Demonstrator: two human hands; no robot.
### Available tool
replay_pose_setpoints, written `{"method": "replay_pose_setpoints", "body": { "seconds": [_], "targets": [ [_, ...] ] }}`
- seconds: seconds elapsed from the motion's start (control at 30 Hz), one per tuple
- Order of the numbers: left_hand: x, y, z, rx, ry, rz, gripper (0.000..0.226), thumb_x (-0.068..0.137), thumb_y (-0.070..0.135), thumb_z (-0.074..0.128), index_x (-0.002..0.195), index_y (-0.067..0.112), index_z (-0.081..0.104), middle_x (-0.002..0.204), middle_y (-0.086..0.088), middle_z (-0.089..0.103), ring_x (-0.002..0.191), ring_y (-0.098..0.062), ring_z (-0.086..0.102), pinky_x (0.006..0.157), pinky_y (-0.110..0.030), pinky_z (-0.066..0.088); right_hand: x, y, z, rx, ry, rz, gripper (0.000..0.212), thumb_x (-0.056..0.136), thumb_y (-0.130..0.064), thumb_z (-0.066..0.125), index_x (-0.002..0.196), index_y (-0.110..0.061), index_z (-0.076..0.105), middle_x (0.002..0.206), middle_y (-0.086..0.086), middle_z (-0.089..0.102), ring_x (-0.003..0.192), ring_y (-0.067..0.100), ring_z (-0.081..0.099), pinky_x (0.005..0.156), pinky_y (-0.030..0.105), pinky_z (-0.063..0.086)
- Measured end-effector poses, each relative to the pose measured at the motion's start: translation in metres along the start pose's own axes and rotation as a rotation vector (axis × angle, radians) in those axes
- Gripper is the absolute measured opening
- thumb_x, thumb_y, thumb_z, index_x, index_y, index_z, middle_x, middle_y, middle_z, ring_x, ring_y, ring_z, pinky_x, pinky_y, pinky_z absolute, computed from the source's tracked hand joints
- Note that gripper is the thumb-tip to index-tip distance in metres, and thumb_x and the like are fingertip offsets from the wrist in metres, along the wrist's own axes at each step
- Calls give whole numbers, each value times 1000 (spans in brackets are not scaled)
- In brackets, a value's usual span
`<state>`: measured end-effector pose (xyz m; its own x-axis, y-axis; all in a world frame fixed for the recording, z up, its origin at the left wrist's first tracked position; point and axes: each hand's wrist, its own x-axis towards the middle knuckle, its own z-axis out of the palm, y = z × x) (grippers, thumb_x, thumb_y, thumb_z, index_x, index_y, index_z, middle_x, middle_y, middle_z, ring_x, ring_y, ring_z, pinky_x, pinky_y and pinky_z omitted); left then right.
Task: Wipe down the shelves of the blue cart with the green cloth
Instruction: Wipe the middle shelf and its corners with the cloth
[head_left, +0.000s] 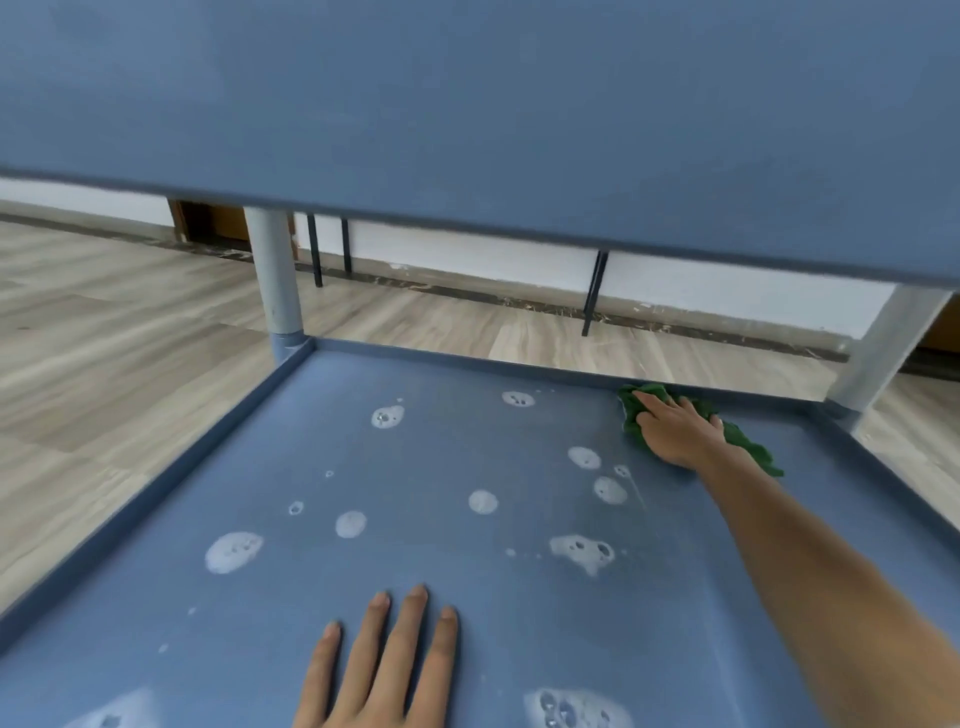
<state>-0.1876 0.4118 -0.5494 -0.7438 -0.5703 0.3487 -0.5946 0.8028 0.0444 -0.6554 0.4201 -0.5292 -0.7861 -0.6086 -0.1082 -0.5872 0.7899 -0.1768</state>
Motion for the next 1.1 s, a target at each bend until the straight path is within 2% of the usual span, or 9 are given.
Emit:
{"method": "replay_pose_setpoints", "body": {
  "seconds": [0.1, 0.2, 0.27, 0.43, 0.53, 0.6, 0.73, 0.9, 1.1],
  "targets": [
    [3, -2, 4, 22, 43, 3, 60, 92, 48, 29, 90, 21, 83, 107, -6, 76, 93, -29, 75, 75, -51, 60, 12, 0, 2, -3, 28, 0, 59, 98, -43, 14, 157, -47, 12, 169, -9, 8, 155, 24, 8, 121, 63, 5],
    [4, 0, 3, 5, 59, -39, 71, 68, 78, 58, 100, 19, 81, 119, -9, 72, 101, -31, 73, 87, -49, 55, 0, -2, 0, -59, 28, -126, 56, 102, -40, 18, 157, -47, 12, 169, -10, 9, 155, 20, 9, 122, 58, 9],
    [1, 2, 5, -49, 69, -68, 85, 68, 86, 49, 105, 16, 80, 122, -10, 71, 109, -34, 70, 91, -53, 52, -18, -7, -1, -87, 25, -267, 53, 106, -35, 21, 157, -46, 12, 169, -10, 10, 155, 15, 8, 124, 52, 8],
    [-2, 4, -4, -124, 22, -66, 86, 80, 80, 37, 115, 12, 76, 130, -11, 68, 118, -36, 64, 95, -63, 50, -100, -9, 6, -229, -19, -545, 53, 110, -27, 23, 159, -40, 8, 160, -23, -2, 155, 14, 0, 125, 46, 1],
    [-5, 4, -14, -164, -125, -69, 89, 81, 81, 32, 127, 14, 69, 140, -8, 61, 130, -32, 56, 105, -60, 43, -157, -8, 7, -133, -46, -512, 52, 109, -32, 24, 157, -48, 9, 166, -17, 10, 155, 10, -1, 126, 43, -2],
    [-7, 2, -16, -153, -192, -78, 96, 84, 86, 16, 138, 20, 60, 151, -2, 50, 142, -27, 43, 115, -56, 33, -194, -9, 11, -89, -43, -469, 52, 109, -34, 26, 156, -50, 10, 167, -15, 11, 155, 9, -1, 126, 44, -3],
    [-12, -5, -16, -123, -233, -46, 107, 77, 91, -4, 152, 28, 40, 163, 6, 29, 152, -21, 19, 123, -49, 14, -273, -15, 23, -42, -23, -367, 54, 107, -34, 26, 157, -49, 10, 168, -14, 13, 155, 10, -3, 125, 45, -3],
    [-17, -9, -20, -133, -258, -44, 108, 77, 90, -7, 153, 28, 37, 163, 4, 27, 152, -21, 17, 123, -48, 12, -352, -32, 39, -51, -14, -206, 57, 104, -38, 19, 157, -48, 1, 169, -10, 6, 155, 13, -8, 125, 46, -7],
    [-26, -15, -26, -143, -284, -31, 104, 82, 89, 0, 151, 24, 43, 161, 2, 33, 151, -23, 23, 122, -50, 17, -386, -48, 44, -52, -39, -152, 56, 103, -44, 10, 157, -47, -7, 169, -7, -8, 153, 13, -19, 123, 46, -15]
  ]
}}
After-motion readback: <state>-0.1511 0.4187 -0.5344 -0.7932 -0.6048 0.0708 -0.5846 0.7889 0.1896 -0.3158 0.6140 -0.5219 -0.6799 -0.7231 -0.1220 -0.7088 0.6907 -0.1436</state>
